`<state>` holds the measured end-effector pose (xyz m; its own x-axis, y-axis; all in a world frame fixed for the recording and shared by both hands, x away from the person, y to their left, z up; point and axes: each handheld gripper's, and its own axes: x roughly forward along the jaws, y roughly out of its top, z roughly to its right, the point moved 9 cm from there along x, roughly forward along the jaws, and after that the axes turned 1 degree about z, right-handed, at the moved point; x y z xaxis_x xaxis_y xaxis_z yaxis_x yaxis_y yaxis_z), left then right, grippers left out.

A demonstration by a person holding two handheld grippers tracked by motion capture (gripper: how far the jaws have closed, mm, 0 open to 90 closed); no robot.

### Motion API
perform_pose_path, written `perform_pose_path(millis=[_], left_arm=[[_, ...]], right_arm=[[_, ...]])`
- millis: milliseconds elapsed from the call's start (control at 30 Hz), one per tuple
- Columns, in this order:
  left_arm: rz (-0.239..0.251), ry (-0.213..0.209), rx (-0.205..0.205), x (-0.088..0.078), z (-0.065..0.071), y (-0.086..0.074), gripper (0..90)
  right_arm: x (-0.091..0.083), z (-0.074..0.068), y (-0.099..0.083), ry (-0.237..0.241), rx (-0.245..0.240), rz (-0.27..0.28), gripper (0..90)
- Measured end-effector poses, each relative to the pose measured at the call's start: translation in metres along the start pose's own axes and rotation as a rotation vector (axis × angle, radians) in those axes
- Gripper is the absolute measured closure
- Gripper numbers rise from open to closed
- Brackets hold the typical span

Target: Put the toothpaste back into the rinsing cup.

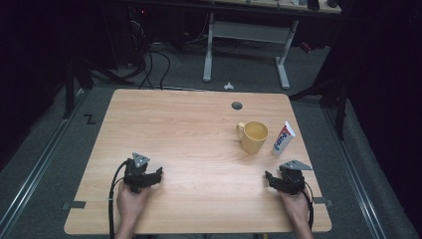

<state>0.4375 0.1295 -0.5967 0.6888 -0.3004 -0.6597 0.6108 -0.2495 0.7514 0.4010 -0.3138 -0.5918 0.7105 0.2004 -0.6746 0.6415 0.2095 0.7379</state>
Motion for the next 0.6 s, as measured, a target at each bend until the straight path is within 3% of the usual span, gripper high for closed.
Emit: perform_pose_path(millis=[400,600], left_arm=[[0.000,-0.001,0.000,0.000,0.000,0.000,25.4],[0.000,-0.001,0.000,0.000,0.000,0.000,25.4]], right_arm=[[-0.004,-0.004,0.001,0.010,0.011,0.005,33.4],[-0.012,-0.004,0.004,0.012,0.025,0.033,32.9]])
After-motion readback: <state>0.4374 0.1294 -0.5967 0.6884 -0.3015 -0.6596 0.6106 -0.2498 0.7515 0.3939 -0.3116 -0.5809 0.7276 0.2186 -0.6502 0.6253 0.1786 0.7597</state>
